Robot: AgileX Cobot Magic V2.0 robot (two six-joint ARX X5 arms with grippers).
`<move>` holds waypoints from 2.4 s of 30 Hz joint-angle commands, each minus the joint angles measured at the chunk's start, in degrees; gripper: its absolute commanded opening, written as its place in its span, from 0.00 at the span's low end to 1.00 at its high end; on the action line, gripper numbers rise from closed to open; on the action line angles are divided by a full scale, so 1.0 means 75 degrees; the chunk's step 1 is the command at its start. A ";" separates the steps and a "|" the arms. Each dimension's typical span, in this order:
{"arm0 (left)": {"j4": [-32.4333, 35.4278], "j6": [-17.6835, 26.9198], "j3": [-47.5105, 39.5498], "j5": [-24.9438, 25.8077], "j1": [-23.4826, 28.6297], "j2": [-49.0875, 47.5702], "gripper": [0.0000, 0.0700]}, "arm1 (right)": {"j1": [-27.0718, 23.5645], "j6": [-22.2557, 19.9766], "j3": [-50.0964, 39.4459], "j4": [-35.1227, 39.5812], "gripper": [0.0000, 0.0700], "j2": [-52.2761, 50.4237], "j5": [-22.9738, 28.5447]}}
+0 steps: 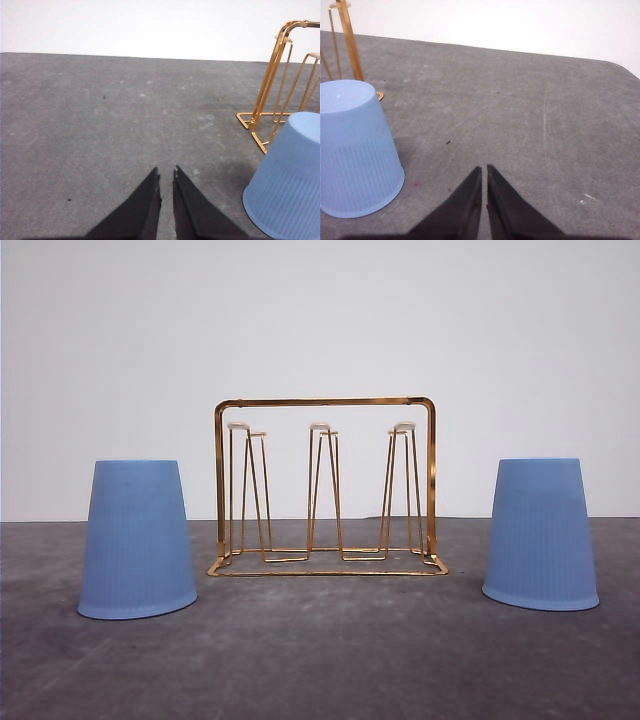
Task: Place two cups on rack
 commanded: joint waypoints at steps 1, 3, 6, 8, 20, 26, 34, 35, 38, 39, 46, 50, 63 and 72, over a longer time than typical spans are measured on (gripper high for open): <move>0.0082 -0.0006 -0.0113 -0.0003 -0.0006 -0.0012 0.04 | 0.0006 -0.0029 -0.0029 0.0085 0.02 -0.0020 0.0009; 0.0084 -0.0006 -0.0113 -0.0003 -0.0003 -0.0012 0.04 | 0.0006 -0.0029 -0.0032 0.0085 0.02 -0.0020 0.0009; 0.0084 -0.0006 -0.0113 -0.0006 -0.0006 -0.0012 0.04 | 0.0006 -0.0029 -0.0029 0.0085 0.02 -0.0020 0.0009; 0.0084 -0.0009 -0.0113 -0.0003 -0.0006 -0.0012 0.04 | 0.0006 -0.0029 -0.0029 0.0085 0.02 -0.0020 0.0009; 0.0166 -0.0339 -0.0113 0.0041 -0.0003 -0.0012 0.03 | 0.0006 0.0408 -0.0028 0.0090 0.02 -0.0020 -0.0029; 0.0257 -0.2517 0.0330 0.0058 -0.0006 0.0000 0.02 | 0.0006 0.1926 0.0558 -0.0142 0.01 0.0045 -0.0228; 0.0123 -0.2782 0.2417 0.0132 -0.0006 0.0824 0.02 | 0.0012 0.2426 0.3097 -0.0694 0.01 0.1652 -0.0623; -0.0033 -0.2681 0.2787 0.0225 -0.0006 0.1106 0.02 | 0.0012 0.2312 0.3457 -0.0865 0.01 0.1984 -0.0699; -0.0793 -0.2272 0.3899 0.0539 -0.0012 0.2087 0.02 | 0.0014 0.1917 0.4631 -0.1535 0.01 0.3125 -0.1077; -0.1119 -0.2095 0.4272 0.0640 -0.0012 0.2445 0.02 | 0.0012 0.1779 0.4982 -0.1781 0.01 0.3484 -0.1184; -0.3047 -0.0699 0.6493 0.0827 -0.0020 0.5107 0.02 | 0.0012 0.0765 0.6928 -0.3394 0.01 0.5731 -0.1346; -0.3561 -0.0376 0.7170 0.0826 -0.0020 0.6457 0.02 | 0.0012 0.0522 0.7268 -0.3930 0.01 0.6663 -0.1343; -0.3637 -0.0151 0.7461 0.0879 -0.0020 0.8197 0.90 | 0.0012 0.0197 0.7271 -0.3980 0.43 0.7487 -0.1347; -0.3626 -0.0154 0.7461 0.0912 -0.0070 0.8198 0.97 | 0.0012 0.0192 0.7271 -0.4033 0.81 0.7495 -0.1346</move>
